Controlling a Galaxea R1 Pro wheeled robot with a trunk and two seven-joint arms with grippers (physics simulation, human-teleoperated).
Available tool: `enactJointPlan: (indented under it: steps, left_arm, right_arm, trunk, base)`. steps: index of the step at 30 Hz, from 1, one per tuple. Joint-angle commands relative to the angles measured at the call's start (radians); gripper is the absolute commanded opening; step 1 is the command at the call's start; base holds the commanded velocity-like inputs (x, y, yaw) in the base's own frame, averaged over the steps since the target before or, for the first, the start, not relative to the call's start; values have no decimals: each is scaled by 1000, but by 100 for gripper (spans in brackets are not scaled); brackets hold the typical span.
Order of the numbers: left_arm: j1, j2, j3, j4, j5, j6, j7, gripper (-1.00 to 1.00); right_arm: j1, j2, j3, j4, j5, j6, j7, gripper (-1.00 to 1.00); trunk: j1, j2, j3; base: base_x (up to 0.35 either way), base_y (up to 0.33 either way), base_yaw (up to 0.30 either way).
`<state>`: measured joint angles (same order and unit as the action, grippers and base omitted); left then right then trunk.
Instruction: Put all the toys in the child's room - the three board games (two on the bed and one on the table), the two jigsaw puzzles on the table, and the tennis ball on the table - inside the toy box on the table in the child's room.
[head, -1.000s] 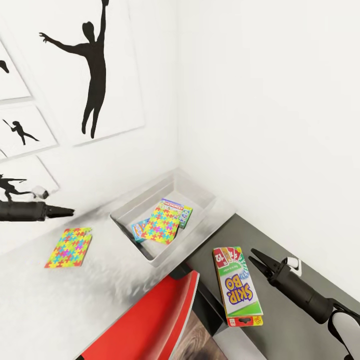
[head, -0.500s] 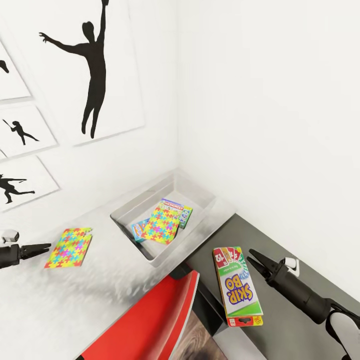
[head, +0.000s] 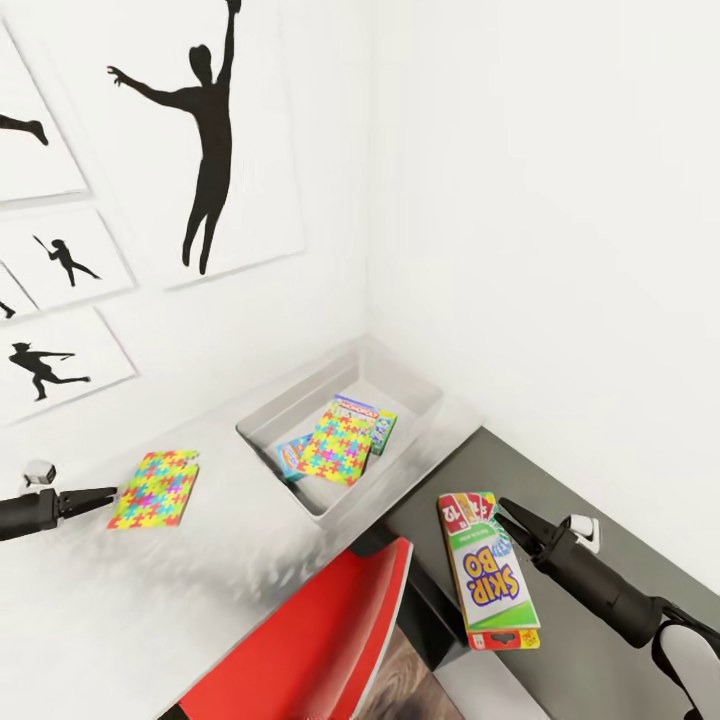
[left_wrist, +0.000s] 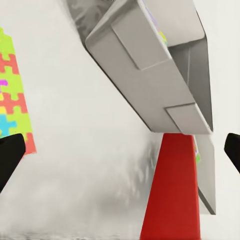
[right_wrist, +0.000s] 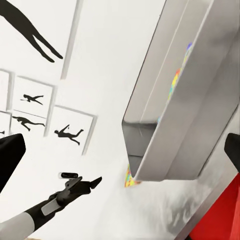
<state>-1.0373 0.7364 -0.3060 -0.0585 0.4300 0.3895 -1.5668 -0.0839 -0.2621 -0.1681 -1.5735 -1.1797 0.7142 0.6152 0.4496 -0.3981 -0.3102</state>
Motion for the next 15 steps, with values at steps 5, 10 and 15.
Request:
enactJointPlan:
  steps: [5, 10, 15]
  left_arm:
    - [-1, 0, -9, 0, 6, 10, -4, 100]
    - [-1, 0, -10, 0, 5, 9, -4, 100]
    - [-1, 0, -10, 0, 6, 9, -4, 100]
  right_arm:
    - [-1, 0, 1, 0, -5, 7, 0, 100]
    - [-1, 0, -3, 0, -5, 7, 3, 100]
    - [-1, 0, -7, 0, -5, 7, 7, 100]
  trunk:
    - [0, -2, 0]
    - [0, -2, 1]
    - [0, -2, 1]
  base:
    - [-109, 15, 236]
    - [-201, -92, 137]
    - [-247, -183, 11]
